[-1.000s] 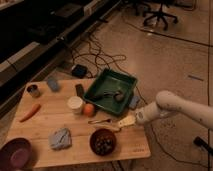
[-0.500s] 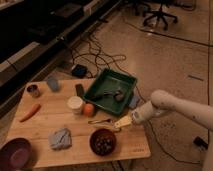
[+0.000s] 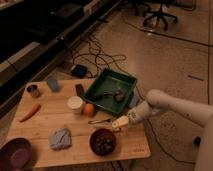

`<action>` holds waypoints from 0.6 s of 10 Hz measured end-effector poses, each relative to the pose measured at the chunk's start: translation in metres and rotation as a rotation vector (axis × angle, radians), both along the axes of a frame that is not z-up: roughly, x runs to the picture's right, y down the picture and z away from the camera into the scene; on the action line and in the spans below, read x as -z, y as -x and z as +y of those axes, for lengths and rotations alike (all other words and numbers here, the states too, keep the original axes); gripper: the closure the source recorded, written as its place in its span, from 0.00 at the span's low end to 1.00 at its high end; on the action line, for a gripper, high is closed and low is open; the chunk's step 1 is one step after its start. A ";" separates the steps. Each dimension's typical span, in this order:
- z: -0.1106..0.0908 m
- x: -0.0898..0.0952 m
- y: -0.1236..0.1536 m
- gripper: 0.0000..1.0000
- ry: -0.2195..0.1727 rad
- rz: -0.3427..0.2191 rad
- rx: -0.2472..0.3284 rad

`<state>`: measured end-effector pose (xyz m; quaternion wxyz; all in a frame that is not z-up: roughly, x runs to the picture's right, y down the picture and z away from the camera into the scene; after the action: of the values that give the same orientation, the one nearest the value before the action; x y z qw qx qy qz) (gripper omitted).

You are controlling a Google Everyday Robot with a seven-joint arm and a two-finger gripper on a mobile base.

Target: Place banana in paper cup

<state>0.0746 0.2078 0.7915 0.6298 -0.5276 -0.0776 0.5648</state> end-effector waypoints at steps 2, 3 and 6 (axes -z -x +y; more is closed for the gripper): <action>-0.001 -0.006 0.008 0.20 0.008 0.001 0.001; -0.002 -0.007 0.010 0.20 0.010 -0.001 0.000; -0.006 -0.009 0.022 0.20 0.012 -0.019 0.005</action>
<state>0.0530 0.2023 0.8003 0.6274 -0.5367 -0.0789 0.5587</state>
